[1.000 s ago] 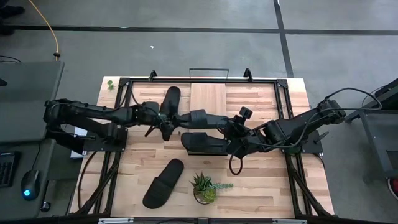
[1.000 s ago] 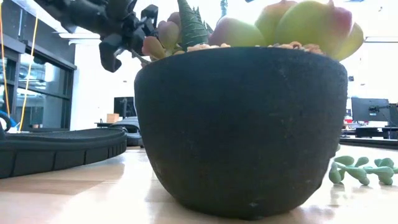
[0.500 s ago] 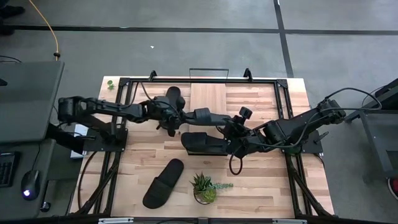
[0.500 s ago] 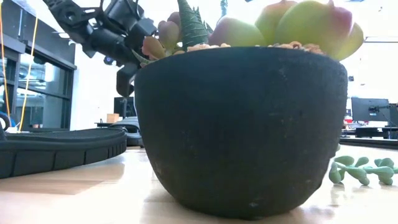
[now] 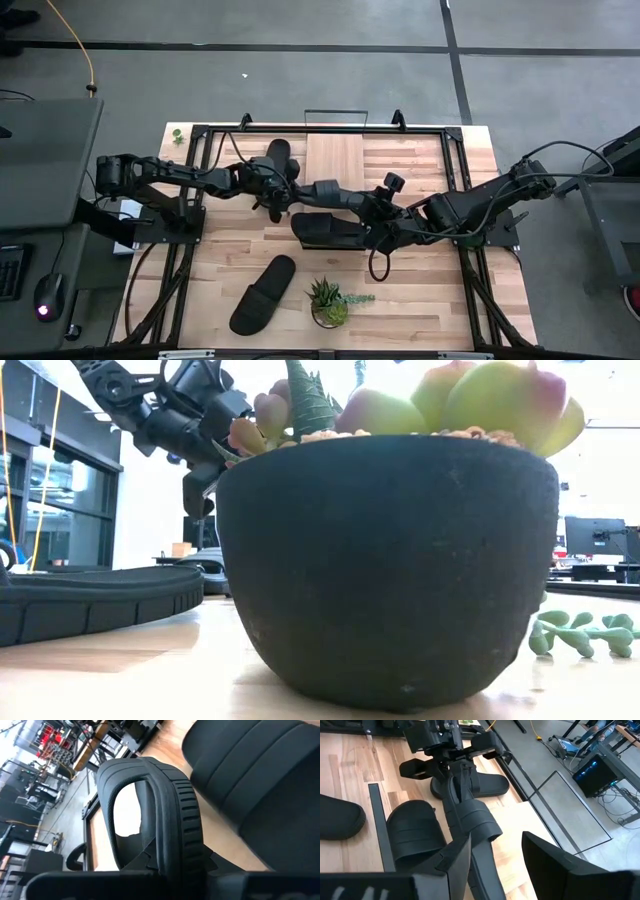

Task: Pick and place slides into the shelf
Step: Put the bottom right black slide on the shelf

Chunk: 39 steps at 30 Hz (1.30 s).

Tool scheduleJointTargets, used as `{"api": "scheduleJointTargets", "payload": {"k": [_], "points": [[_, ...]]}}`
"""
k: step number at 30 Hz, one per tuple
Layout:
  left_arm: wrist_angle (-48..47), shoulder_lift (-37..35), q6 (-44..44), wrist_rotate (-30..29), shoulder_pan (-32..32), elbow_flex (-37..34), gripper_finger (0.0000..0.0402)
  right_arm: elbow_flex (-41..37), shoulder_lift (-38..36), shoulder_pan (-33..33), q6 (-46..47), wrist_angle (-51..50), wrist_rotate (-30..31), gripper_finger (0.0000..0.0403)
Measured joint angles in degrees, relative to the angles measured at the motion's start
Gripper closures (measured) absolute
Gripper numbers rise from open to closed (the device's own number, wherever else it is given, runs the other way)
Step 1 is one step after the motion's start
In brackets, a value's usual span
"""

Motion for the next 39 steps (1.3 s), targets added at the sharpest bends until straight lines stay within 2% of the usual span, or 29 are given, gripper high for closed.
{"api": "scheduleJointTargets", "payload": {"k": [9,26,39], "points": [[0.11,1.6,0.04,0.06,0.0,0.0,0.0375,0.0,0.0,0.02,0.0,0.26,0.0,0.0234],[-0.99,4.42,1.12,-5.22,-0.04,0.09,0.0373,0.0,0.02,0.0,0.0,0.31,-0.09,0.0234],[-3.86,4.42,-0.78,-6.92,0.01,0.07,0.035,0.0,0.02,0.0,0.0,0.31,-0.2,0.0234]]}}
